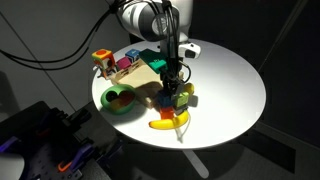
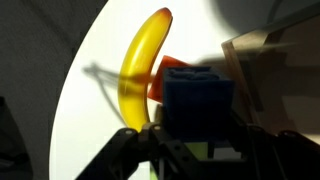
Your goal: Put the blue block on top of the orange block
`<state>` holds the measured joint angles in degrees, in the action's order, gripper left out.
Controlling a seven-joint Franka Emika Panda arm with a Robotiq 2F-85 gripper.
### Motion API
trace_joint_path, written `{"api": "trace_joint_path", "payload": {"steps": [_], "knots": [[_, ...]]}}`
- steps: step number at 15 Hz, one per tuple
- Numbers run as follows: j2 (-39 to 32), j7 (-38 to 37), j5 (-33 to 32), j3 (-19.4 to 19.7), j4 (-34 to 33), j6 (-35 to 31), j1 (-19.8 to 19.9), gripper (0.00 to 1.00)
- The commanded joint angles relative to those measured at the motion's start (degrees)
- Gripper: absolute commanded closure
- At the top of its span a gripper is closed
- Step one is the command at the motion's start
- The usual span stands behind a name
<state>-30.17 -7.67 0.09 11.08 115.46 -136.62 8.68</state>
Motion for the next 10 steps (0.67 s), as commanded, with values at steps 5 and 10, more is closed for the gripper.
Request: {"api": "trace_joint_path", "payload": {"steps": [5, 10], "knots": [[-0.17, 0.91, -0.53, 0.0, -1.12, 1.05, 0.6, 0.01], [1.73, 1.13, -0.72, -0.16, 0.14, 1.03, 0.14, 0.0]]}}
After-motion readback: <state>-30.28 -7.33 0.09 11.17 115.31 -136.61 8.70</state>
